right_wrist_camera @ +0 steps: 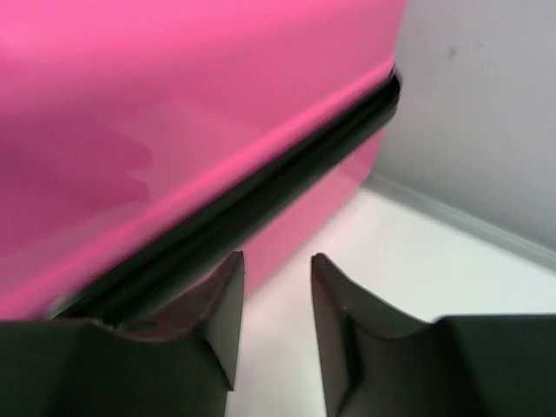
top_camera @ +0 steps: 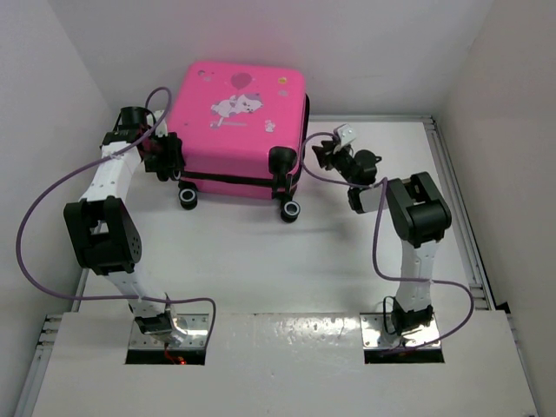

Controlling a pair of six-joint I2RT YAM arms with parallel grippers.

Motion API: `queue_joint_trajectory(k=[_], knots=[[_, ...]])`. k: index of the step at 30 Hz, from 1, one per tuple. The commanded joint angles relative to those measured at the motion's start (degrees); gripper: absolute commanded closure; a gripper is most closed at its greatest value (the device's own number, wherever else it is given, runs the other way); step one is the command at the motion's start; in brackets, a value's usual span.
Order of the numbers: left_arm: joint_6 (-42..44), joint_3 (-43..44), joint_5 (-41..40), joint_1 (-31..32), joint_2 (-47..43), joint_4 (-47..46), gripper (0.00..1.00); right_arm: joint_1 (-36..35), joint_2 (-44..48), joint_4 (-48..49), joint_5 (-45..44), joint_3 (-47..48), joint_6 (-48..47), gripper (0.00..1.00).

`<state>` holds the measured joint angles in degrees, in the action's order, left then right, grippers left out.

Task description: Pack the luggage

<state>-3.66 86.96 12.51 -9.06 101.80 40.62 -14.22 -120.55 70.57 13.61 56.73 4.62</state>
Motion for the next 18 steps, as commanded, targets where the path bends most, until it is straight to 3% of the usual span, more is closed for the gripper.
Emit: queue_joint_trajectory(k=[1,2,4,5,6,7,8,10,12,13,18], knots=[[-0.47,-2.67,-7.42,-1.31,7.27,-4.76,1.00,2.00,7.16,-1.38,10.63,-4.77,2.05,0.62],[0.05,-2.67,-7.42,-1.31,7.27,-4.76,1.00,3.22,8.22,-4.44,16.66,-5.66,3.01,0.57],[0.75,-2.67,-6.62,-1.31,6.75,-4.76,1.00,4.46,11.91,-15.13,21.35,-6.46,3.63,0.37],[1.28,-2.67,-5.93,-1.31,6.75,-4.76,1.00,5.51,13.40,-18.33,27.73,-5.93,4.94,0.18],[1.90,-3.19,-4.53,-1.31,6.75,-4.76,1.00,6.04,13.33,-21.66,30.31,-5.32,4.44,0.08],[2.43,-3.20,-4.52,-1.31,6.75,-4.76,1.00,6.74,13.15,-28.57,32.51,-2.44,4.34,0.04],[3.04,-3.20,-3.38,-1.31,6.14,-4.76,1.00,7.10,12.89,-30.47,38.02,-1.54,4.34,0.04],[6.20,-3.73,-1.53,-1.84,6.13,-4.76,1.00,7.63,10.17,-37.03,46.47,3.36,3.03,0.18],[8.57,-4.33,-0.39,-1.84,5.60,-4.76,1.00,8.06,7.88,-35.25,48.62,3.57,2.58,0.27],[8.58,-4.34,-0.38,-1.84,5.60,-4.76,1.00,7.89,7.62,-26.79,48.27,1.56,2.76,0.36],[10.69,-3.73,-3.72,-1.84,7.27,-4.23,1.00,7.54,1.73,-22.85,48.88,4.52,1.61,0.42]])
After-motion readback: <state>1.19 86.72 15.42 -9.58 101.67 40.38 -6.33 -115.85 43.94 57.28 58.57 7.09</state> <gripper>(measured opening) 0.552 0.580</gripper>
